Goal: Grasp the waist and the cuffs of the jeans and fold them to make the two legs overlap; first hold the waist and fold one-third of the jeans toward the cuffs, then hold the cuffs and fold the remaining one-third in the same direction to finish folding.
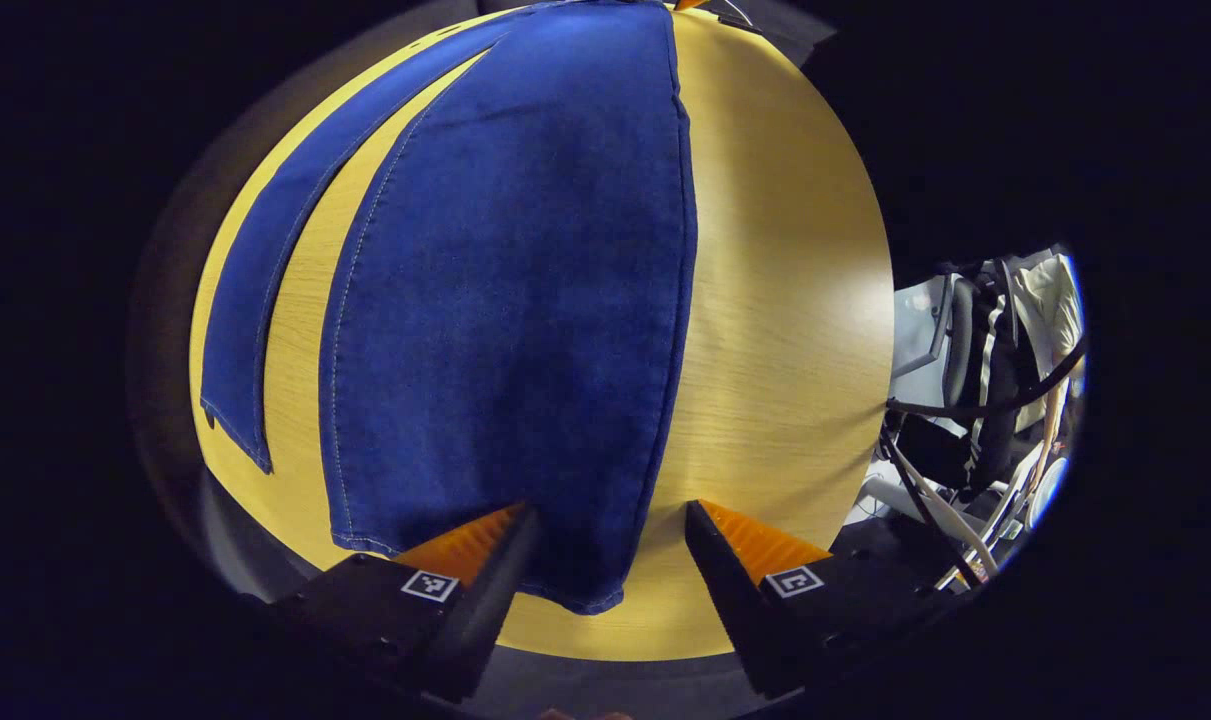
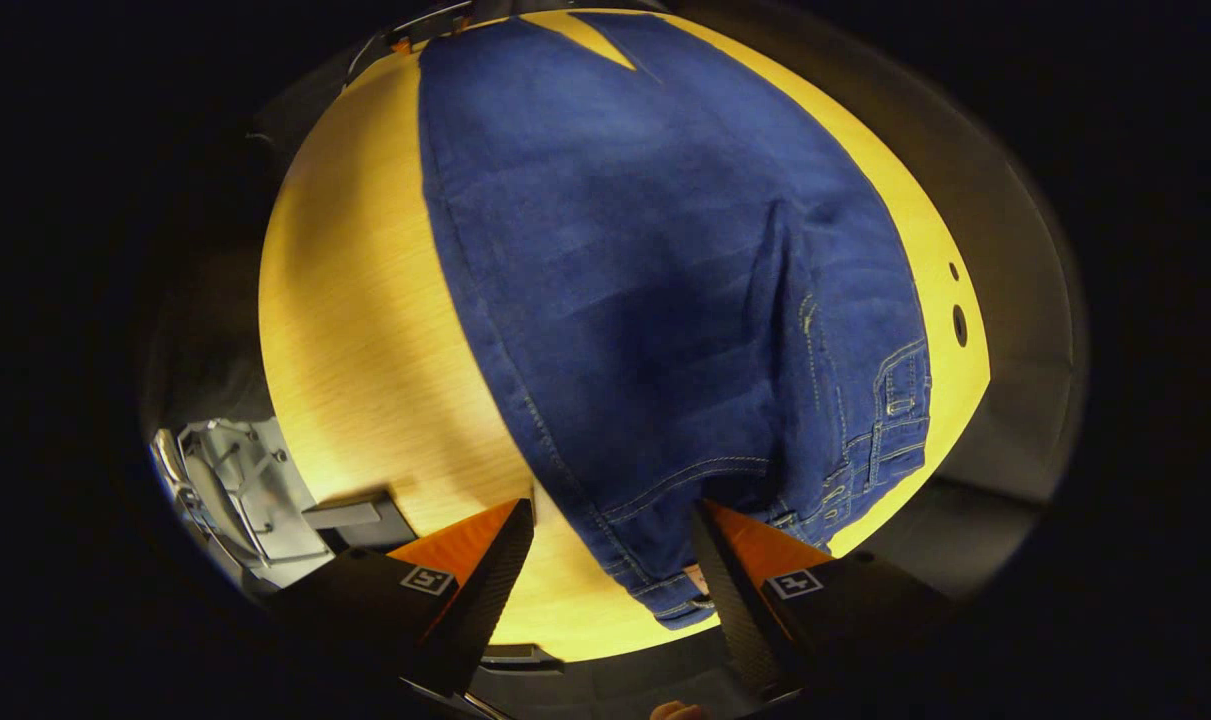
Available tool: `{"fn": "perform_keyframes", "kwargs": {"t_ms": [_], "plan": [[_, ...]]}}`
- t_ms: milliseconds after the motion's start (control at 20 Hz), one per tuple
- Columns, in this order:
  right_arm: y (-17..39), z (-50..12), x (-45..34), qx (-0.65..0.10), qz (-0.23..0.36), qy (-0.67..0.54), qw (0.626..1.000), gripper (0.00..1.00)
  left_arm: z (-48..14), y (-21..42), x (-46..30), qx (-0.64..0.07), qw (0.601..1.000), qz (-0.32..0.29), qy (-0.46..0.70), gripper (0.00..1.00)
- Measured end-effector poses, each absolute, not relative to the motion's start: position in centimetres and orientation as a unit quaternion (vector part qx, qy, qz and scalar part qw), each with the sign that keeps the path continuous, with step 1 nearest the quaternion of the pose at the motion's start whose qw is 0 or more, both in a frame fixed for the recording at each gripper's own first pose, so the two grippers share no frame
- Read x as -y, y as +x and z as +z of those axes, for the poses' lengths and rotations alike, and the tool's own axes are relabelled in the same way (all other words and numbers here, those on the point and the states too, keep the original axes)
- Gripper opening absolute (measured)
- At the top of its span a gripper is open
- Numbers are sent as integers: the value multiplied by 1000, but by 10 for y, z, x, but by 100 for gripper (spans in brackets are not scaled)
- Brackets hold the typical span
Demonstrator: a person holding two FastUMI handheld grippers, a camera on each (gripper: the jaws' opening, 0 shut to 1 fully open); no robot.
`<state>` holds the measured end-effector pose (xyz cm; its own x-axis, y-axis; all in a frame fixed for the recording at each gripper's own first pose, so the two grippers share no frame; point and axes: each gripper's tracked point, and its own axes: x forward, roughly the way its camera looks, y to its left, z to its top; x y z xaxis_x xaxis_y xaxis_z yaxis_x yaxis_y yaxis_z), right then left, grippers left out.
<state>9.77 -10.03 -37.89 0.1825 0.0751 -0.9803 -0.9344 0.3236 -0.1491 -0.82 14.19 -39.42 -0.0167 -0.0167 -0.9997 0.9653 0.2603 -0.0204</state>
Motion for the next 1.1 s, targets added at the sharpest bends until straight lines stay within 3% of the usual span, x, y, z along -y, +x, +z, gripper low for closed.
{"fn": "perform_keyframes", "kwargs": {"t_ms": [300,350,400,600,700,750,1000,1100], "plan": [[94,-387,104,-566,389,-397,609,95,-391,-8,-140,-580,559,-423,415,94],[94,-388,105,-572,386,-391,608,87,-392,-6,-138,-579,567,-419,410,93],[95,-388,106,-583,376,-384,609,84,-390,2,-137,-578,574,-415,406,86],[117,-382,101,-596,337,-328,651,14,-392,29,-141,-597,610,-381,356,7],[124,-374,96,-599,321,-289,675,14,-390,26,-138,-612,614,-370,334,6],[121,-374,97,-600,311,-274,684,5,-390,31,-137,-606,622,-364,336,6],[125,-339,90,-583,281,-206,734,5,-362,36,-125,-604,662,-355,267,6],[138,-314,82,-562,275,-150,766,5,-344,57,-118,-592,701,-333,218,6]]}}
